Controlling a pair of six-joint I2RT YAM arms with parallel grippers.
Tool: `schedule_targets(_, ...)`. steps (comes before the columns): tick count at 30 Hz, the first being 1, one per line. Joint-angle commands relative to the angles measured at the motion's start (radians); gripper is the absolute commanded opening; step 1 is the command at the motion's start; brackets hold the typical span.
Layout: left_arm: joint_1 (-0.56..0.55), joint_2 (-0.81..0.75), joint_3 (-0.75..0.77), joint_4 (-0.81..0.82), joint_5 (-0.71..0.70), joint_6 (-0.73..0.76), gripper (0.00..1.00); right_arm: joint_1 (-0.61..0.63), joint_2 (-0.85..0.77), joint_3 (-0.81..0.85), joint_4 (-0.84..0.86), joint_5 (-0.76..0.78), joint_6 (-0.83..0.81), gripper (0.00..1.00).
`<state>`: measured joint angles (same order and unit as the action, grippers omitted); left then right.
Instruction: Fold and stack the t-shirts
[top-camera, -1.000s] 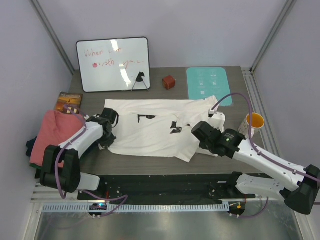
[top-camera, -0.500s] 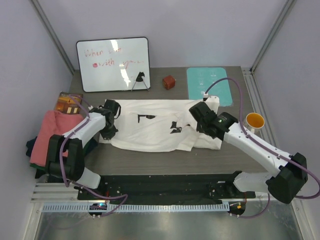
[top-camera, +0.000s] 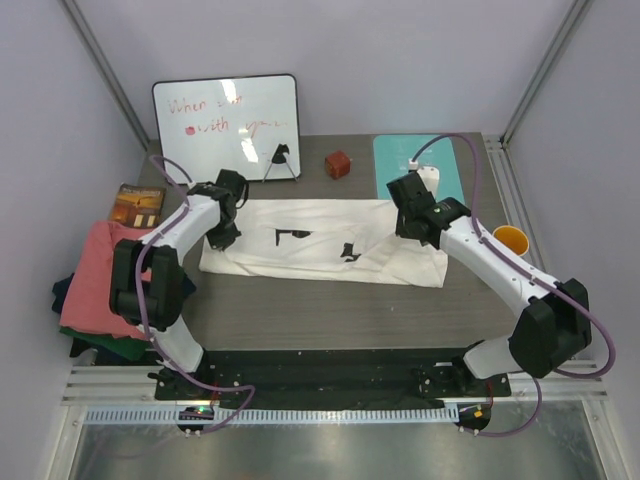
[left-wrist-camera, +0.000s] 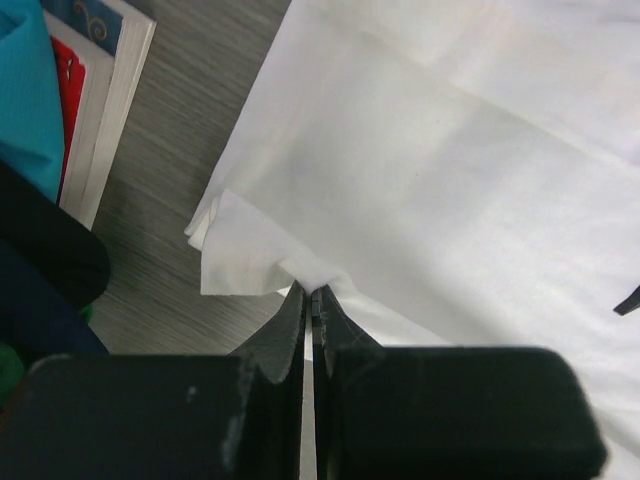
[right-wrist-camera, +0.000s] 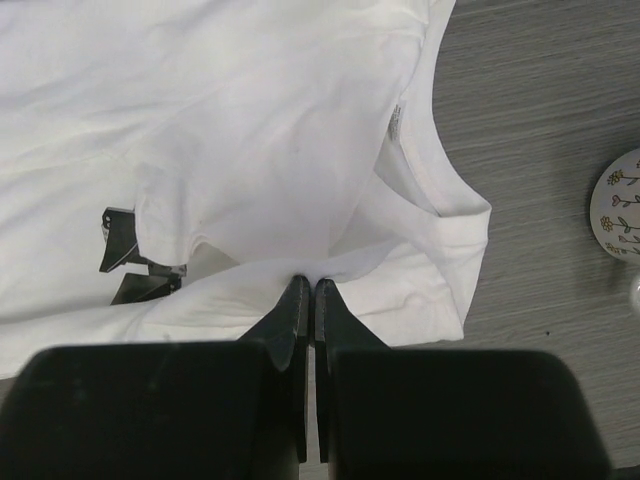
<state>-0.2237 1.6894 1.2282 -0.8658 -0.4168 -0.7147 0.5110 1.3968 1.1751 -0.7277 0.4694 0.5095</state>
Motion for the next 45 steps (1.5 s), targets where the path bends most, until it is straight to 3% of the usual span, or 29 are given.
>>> schedule_targets(1,0.003,0.068,0.109,-0.019,-0.043,0.06,0.0,-0.025,0.048,0.075,0.068,-0.014,-0.051,0.01)
schedule_targets(14,0.003,0.185,0.246,-0.055,-0.069,0.107,0.0,-0.109,0.114,0.181,0.103,-0.037,-0.094,0.01)
schedule_targets(45,0.003,0.381,0.424,-0.087,-0.106,0.15,0.0,-0.183,0.344,0.327,0.134,-0.048,-0.141,0.01)
